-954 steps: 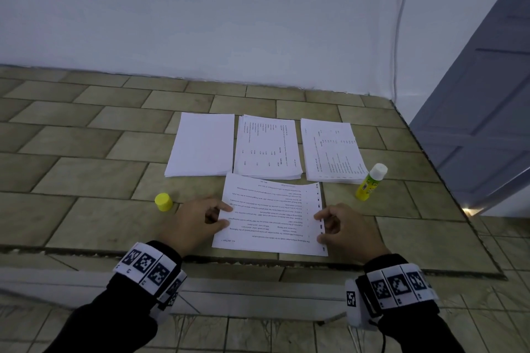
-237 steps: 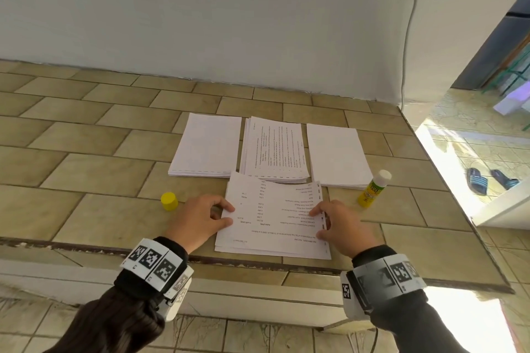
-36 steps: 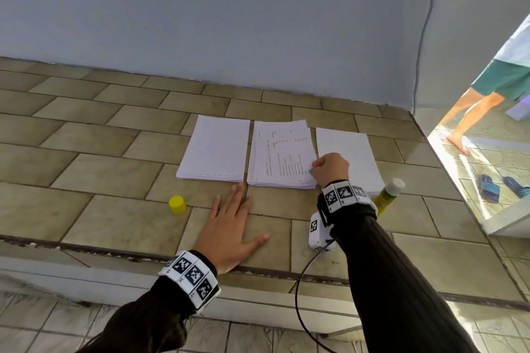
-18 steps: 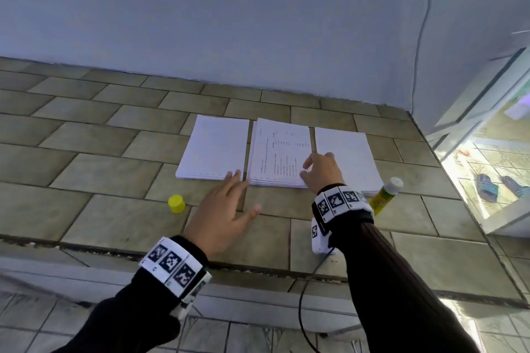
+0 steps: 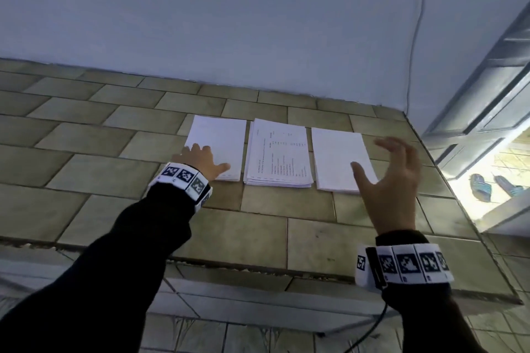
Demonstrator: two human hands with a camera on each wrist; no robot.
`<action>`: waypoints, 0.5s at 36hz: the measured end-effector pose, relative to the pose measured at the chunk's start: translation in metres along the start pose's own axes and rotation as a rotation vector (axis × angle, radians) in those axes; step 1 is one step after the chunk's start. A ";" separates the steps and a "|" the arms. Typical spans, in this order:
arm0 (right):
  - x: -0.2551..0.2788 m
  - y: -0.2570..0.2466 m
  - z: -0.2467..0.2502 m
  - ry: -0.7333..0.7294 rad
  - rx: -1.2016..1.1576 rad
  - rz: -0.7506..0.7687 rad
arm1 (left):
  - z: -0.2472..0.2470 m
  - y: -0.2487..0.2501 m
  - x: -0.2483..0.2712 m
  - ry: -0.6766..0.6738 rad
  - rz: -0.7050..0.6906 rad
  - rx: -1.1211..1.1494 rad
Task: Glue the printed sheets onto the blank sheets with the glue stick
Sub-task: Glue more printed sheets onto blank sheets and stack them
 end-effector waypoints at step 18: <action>0.015 0.074 -0.012 -0.379 0.036 -0.673 | 0.002 -0.008 -0.011 0.070 -0.075 0.152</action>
Point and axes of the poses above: each hand's wrist, its own x-axis away from the middle knuckle, its own z-axis out of the back of the hand, y = z × x, the point moved 3 cm from there along -x, towards the middle knuckle, and after that the axes turned 3 degrees about -z, right-handed, at the moved point
